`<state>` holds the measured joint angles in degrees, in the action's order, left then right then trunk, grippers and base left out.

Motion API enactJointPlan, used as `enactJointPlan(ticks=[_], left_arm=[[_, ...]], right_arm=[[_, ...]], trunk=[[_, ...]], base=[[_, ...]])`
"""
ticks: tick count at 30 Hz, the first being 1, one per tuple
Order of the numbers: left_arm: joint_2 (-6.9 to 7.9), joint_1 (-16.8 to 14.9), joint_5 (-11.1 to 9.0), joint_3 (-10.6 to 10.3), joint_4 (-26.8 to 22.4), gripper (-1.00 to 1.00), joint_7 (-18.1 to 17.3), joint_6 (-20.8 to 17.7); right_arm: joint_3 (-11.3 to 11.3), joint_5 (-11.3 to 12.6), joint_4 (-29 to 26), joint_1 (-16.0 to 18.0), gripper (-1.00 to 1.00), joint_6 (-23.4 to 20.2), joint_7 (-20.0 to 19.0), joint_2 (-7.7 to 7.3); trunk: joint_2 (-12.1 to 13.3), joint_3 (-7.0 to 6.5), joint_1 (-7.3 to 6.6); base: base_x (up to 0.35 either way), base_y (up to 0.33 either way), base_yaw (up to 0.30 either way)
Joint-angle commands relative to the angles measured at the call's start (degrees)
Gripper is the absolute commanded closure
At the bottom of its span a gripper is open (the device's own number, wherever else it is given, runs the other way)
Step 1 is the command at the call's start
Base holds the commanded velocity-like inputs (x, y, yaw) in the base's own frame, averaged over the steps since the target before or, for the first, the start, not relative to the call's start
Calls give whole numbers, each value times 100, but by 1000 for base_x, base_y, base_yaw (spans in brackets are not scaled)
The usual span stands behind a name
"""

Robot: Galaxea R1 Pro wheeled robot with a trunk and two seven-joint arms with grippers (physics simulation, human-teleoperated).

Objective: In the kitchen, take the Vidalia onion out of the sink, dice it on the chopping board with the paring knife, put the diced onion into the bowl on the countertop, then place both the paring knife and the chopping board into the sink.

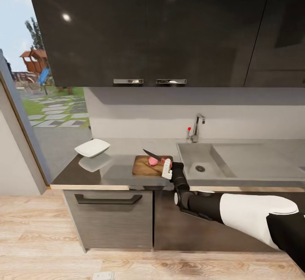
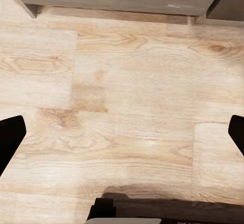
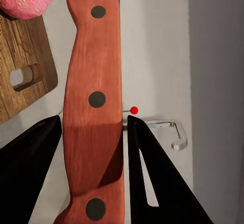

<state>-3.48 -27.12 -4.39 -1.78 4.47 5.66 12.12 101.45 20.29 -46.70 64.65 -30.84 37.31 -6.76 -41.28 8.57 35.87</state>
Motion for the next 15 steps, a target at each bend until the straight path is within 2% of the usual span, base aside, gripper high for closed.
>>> enactJointPlan(ticks=[1, 6, 15], left_arm=[[-3, -13, -45, -20, 28, -100, 6, 45], [-3, -13, -45, -21, 28, -100, 6, 45], [-3, -13, -45, -23, 28, -100, -5, 45]], right_arm=[[32, 45, -15, 15, 100, -28, 49, -3], [27, 45, -15, 13, 100, -28, 48, -1], [38, 45, 60, 13, 100, -28, 48, -8]], trunk=[[-9, 10, 2], [-9, 10, 2], [-9, 10, 2]], base=[[0, 0, 0], [9, 0, 0], [166, 0, 0]])
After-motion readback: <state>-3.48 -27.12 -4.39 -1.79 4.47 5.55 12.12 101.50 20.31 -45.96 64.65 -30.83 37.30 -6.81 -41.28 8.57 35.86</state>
